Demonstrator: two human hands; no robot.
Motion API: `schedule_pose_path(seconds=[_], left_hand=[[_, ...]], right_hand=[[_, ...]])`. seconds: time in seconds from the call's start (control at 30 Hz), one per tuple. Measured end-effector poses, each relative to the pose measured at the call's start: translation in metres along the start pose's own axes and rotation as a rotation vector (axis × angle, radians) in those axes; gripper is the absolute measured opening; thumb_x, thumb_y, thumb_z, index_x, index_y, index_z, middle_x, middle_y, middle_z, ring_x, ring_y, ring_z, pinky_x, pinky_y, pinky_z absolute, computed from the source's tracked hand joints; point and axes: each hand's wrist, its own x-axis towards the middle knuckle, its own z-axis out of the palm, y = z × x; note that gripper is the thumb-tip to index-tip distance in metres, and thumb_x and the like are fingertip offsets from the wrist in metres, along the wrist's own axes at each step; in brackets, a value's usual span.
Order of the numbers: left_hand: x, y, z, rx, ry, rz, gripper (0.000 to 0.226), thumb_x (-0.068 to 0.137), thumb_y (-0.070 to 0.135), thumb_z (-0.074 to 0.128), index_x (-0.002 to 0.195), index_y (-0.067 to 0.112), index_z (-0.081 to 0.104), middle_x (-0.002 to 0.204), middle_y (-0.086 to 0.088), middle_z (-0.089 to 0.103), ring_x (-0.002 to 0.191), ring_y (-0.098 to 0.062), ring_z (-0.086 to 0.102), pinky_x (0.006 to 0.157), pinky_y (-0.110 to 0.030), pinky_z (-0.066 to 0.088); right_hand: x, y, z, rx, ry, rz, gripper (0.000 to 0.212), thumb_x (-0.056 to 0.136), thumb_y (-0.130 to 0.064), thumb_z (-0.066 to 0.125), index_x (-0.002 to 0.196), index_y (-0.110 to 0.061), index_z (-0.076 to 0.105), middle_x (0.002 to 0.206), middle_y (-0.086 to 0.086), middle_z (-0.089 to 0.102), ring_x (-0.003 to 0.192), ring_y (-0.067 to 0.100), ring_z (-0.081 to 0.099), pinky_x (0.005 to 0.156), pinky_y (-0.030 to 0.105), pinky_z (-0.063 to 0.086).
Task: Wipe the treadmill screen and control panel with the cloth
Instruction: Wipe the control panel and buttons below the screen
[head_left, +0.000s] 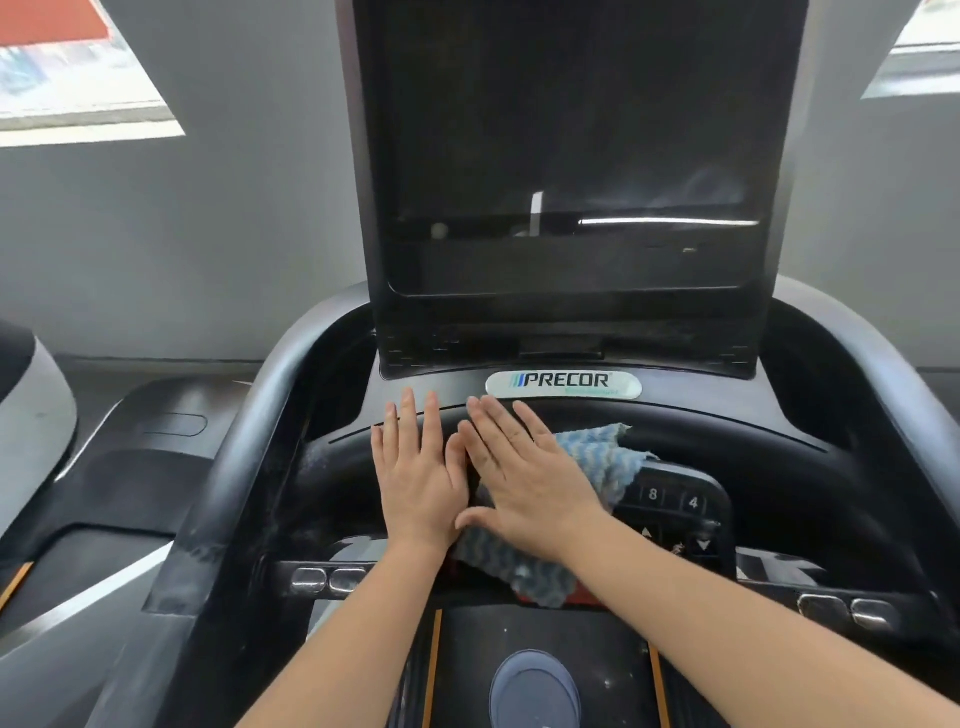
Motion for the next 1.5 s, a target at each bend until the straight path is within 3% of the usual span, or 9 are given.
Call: schedule_pose_path(seconds=[0.2, 0.3, 0.47, 0.57, 0.73, 0.9, 1.17, 1.5], left_hand=[[-0.002, 0.0, -0.001, 0.01, -0.014, -0.008, 0.06, 0.102, 0.045, 0.015, 0.154, 0.02, 0.034, 0.162, -0.013, 0.025, 0.151, -0.031, 0.017, 0.123, -0.052, 0.011], [-0.002, 0.003, -0.002, 0.013, 0.0, -0.016, 0.058, 0.102, 0.042, 0.018, 0.152, 0.018, 0.037, 0.161, -0.013, 0.028, 0.15, -0.032, 0.021, 0.123, -0.052, 0.012], [-0.002, 0.003, -0.001, 0.006, 0.006, -0.024, 0.058, 0.102, 0.041, 0.019, 0.152, 0.018, 0.037, 0.16, -0.012, 0.03, 0.149, -0.031, 0.021, 0.122, -0.052, 0.011], [-0.003, 0.003, -0.002, -0.023, 0.0, -0.019, 0.06, 0.101, 0.042, 0.016, 0.153, 0.017, 0.035, 0.161, -0.011, 0.027, 0.15, -0.029, 0.018, 0.123, -0.051, 0.008], [-0.003, 0.002, 0.0, -0.064, 0.003, -0.042, 0.062, 0.1, 0.044, 0.016, 0.153, 0.017, 0.035, 0.161, -0.011, 0.028, 0.15, -0.029, 0.019, 0.123, -0.049, 0.007], [-0.004, 0.003, -0.002, -0.088, 0.009, -0.033, 0.061, 0.101, 0.042, 0.018, 0.152, 0.015, 0.036, 0.159, -0.013, 0.031, 0.148, -0.03, 0.021, 0.123, -0.049, 0.007], [-0.002, 0.004, -0.002, -0.086, -0.002, -0.025, 0.061, 0.101, 0.042, 0.017, 0.153, 0.016, 0.034, 0.16, -0.011, 0.03, 0.149, -0.028, 0.02, 0.124, -0.049, 0.006], [-0.003, 0.004, -0.002, -0.063, -0.002, -0.026, 0.06, 0.101, 0.041, 0.017, 0.153, 0.016, 0.034, 0.159, -0.011, 0.032, 0.148, -0.029, 0.022, 0.123, -0.05, 0.008]], right_hand=[[-0.086, 0.066, -0.001, 0.034, 0.001, 0.26, 0.091, 0.096, -0.073, 0.013, 0.155, -0.004, 0.011, 0.163, 0.021, 0.018, 0.153, 0.033, 0.011, 0.121, 0.055, 0.018], [-0.097, 0.07, 0.0, 0.032, 0.0, 0.35, 0.091, 0.096, -0.073, 0.013, 0.155, -0.003, 0.006, 0.164, 0.021, 0.015, 0.153, 0.034, 0.009, 0.121, 0.057, 0.017], [-0.036, 0.036, -0.002, 0.045, 0.081, 0.244, 0.094, 0.095, -0.074, 0.025, 0.155, -0.005, 0.003, 0.165, 0.02, 0.01, 0.154, 0.033, 0.005, 0.123, 0.054, 0.011], [-0.041, 0.041, -0.003, 0.05, 0.1, 0.266, 0.094, 0.095, -0.074, 0.026, 0.157, -0.006, 0.005, 0.165, 0.019, 0.012, 0.154, 0.033, 0.004, 0.124, 0.053, 0.009], [-0.12, 0.064, 0.011, 0.059, 0.108, 0.618, 0.092, 0.096, -0.07, 0.029, 0.156, -0.003, 0.01, 0.164, 0.024, 0.012, 0.153, 0.038, 0.008, 0.122, 0.058, 0.013], [-0.163, 0.02, 0.028, 0.153, 0.045, 0.82, 0.084, 0.1, -0.064, 0.017, 0.154, 0.0, 0.011, 0.162, 0.028, 0.011, 0.152, 0.041, 0.009, 0.117, 0.06, 0.021], [-0.083, 0.078, -0.008, 0.159, 0.108, 0.863, 0.093, 0.098, -0.07, 0.013, 0.156, 0.003, 0.01, 0.163, 0.027, 0.002, 0.153, 0.038, 0.002, 0.123, 0.055, 0.009], [-0.163, -0.009, 0.035, 0.223, 0.045, 0.997, 0.083, 0.103, -0.059, 0.013, 0.154, 0.007, 0.011, 0.162, 0.03, 0.008, 0.151, 0.043, 0.01, 0.114, 0.065, 0.025]])
